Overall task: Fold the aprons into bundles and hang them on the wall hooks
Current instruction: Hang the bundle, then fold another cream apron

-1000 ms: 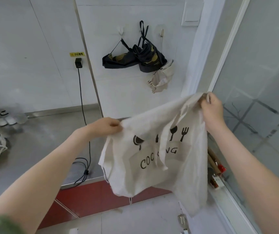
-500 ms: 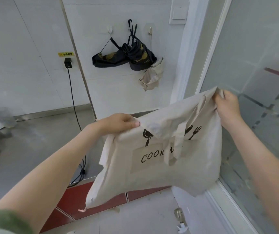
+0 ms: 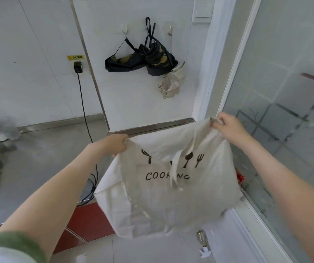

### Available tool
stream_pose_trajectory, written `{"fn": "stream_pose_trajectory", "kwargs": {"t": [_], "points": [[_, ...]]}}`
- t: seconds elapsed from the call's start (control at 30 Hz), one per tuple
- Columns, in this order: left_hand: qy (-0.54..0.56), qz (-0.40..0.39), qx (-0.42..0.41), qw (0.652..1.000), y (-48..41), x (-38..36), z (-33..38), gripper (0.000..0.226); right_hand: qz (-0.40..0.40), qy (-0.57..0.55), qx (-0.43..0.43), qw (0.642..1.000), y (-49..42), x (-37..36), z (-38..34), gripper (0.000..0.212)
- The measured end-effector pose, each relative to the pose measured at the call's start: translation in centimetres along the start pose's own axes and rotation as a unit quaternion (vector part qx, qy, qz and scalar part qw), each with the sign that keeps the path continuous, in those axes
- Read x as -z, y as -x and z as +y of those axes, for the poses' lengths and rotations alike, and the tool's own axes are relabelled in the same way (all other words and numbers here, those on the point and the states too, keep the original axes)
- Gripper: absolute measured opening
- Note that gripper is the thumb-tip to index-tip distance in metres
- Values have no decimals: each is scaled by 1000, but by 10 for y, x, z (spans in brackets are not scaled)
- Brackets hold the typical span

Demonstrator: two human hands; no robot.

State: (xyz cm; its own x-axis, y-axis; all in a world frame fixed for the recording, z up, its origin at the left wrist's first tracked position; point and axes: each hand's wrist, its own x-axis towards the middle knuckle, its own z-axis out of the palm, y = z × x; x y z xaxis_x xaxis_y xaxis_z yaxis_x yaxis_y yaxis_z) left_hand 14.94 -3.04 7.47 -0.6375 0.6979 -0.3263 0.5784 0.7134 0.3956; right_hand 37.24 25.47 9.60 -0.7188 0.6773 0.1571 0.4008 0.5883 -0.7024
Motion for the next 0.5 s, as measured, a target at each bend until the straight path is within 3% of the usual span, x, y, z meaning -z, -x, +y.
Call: {"fn": "stream_pose_trajectory", "kwargs": {"t": [0.13,0.27,0.37,0.43,0.5], "points": [[49,70,35,996,-2,2,-16,16,36,-44,-13,998,-4,-10,-5,18],[-18,88,53,995,2,15,-20,18,20,-86,-11,996,-8,-16,-24,17],[76,62,-29,995,10,21,8,48,6,-128,16,992,-6,-23,-47,23],[170,64,-105,978,20,19,43,58,-30,-128,52,990,-2,-32,-67,27],[174,64,-158,970,25,13,78,62,-63,-122,96,986,4,-43,-86,34]]}}
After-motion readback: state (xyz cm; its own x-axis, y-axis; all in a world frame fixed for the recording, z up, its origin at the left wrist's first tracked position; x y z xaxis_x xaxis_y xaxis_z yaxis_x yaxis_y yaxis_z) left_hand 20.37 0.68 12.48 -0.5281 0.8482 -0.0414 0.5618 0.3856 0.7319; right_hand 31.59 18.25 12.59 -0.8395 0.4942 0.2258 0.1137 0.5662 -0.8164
